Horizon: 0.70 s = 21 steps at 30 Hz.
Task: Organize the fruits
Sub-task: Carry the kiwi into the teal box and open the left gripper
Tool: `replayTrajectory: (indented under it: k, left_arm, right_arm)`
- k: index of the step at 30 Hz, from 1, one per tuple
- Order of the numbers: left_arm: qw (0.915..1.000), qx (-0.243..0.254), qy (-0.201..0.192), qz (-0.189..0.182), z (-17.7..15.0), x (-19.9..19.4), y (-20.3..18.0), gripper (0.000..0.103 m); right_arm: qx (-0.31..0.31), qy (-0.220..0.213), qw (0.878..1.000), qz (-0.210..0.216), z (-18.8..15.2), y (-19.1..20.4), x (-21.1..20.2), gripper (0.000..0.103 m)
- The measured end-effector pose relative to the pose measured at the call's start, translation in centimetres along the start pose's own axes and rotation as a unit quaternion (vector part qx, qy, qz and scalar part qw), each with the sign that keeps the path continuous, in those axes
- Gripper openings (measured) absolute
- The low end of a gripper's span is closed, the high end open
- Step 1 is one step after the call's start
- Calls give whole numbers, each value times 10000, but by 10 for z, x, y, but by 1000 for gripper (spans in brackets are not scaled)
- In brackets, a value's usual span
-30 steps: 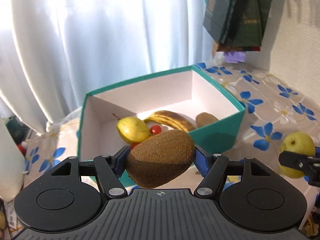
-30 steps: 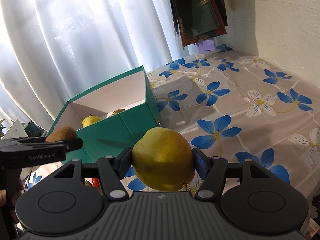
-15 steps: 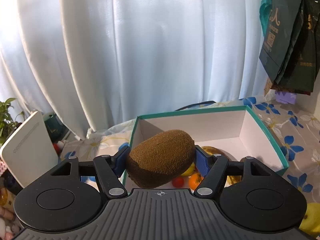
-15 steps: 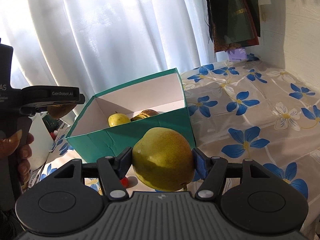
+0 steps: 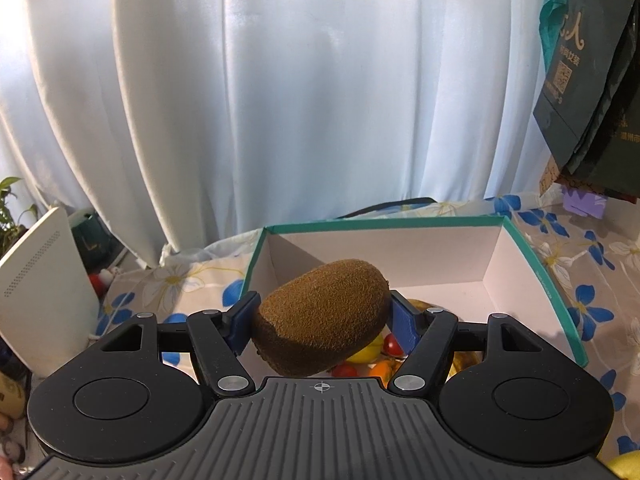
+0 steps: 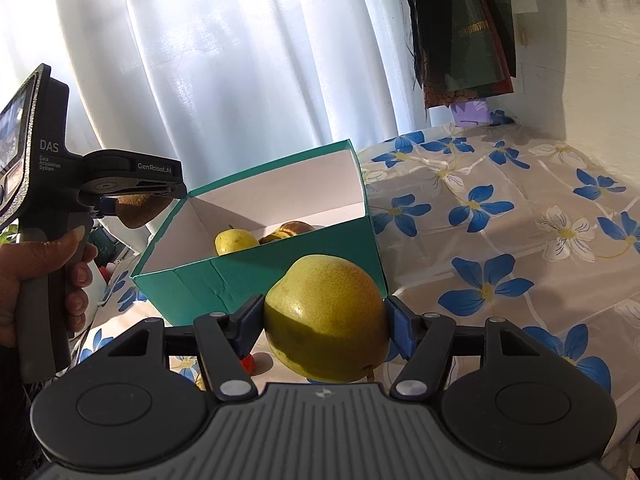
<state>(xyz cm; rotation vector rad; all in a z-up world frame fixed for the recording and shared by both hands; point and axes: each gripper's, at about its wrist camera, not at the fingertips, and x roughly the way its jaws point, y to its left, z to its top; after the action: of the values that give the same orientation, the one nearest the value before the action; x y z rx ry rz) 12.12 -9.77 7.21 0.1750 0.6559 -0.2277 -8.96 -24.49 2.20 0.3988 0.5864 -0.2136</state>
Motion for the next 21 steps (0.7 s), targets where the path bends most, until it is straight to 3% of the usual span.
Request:
replayTrajectory:
  k: [10, 21]
  left_arm:
    - [9989, -111, 446, 42, -7, 47, -3, 73]
    - [9976, -65, 694, -24, -15, 70, -5, 73]
  right_arm:
    - [86, -2, 9998, -167, 1, -8, 2, 64]
    - [102, 0, 9998, -196, 4, -8, 6, 64]
